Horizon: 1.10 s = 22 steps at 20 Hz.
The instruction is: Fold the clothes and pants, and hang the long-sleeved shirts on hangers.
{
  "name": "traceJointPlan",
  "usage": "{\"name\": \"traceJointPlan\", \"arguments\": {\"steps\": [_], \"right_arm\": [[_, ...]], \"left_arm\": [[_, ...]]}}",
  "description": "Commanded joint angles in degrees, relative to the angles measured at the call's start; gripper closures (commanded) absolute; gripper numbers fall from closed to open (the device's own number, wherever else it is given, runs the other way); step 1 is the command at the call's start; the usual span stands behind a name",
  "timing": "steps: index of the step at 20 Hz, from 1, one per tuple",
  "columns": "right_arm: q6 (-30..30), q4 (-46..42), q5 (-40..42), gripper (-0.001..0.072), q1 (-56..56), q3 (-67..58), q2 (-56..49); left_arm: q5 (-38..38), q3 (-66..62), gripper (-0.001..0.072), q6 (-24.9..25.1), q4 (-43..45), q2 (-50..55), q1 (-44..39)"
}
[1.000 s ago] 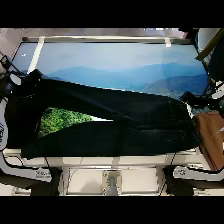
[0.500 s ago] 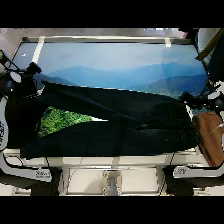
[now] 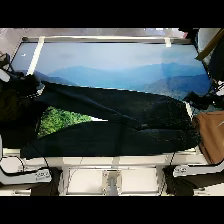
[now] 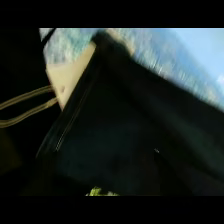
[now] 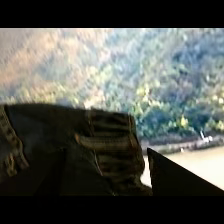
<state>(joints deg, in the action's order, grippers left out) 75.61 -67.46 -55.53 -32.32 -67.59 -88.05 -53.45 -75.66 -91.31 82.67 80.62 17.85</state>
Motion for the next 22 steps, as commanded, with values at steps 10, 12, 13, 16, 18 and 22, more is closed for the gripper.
{"name": "traceJointPlan", "arguments": {"steps": [10, 12, 13, 16, 18, 22], "right_arm": [[-5.27, 3.52, -18.97, 0.0153, 0.17, -0.72, 0.52], [-5.27, 3.91, -18.62, 0.0153, 1.75, -0.72, 0.52], [-5.27, 4.11, -18.4, 0.0153, 2.64, -0.72, 0.52], [-5.44, 4.28, -20.02, 0.0153, 5.66, -0.72, 0.52], [-6.16, 4.22, -21.75, 0.0153, 7.04, -0.72, 0.52], [-6.01, 4.57, -21.62, 0.0153, 7.72, -0.72, 0.52]], "left_arm": [[-14.64, 44.24, 0.0011, 1.44, 2.25, -38.1, 28.22], [-10.08, 44.7, 0.0012, 7.5, -2.82, -35.71, 31.8], [-7.02, 44.7, 0.0012, 10.1, -7.04, -33.29, 32.68], [-6.1, 43.93, 0.0012, 14.88, -11.21, -23.96, 32.98], [-6.16, 42.93, 0.0012, 14.88, -11.26, -19.3, 32.96], [-6.54, 41.27, 0.0211, 14.88, -11.69, -16.94, 32.96]]}}
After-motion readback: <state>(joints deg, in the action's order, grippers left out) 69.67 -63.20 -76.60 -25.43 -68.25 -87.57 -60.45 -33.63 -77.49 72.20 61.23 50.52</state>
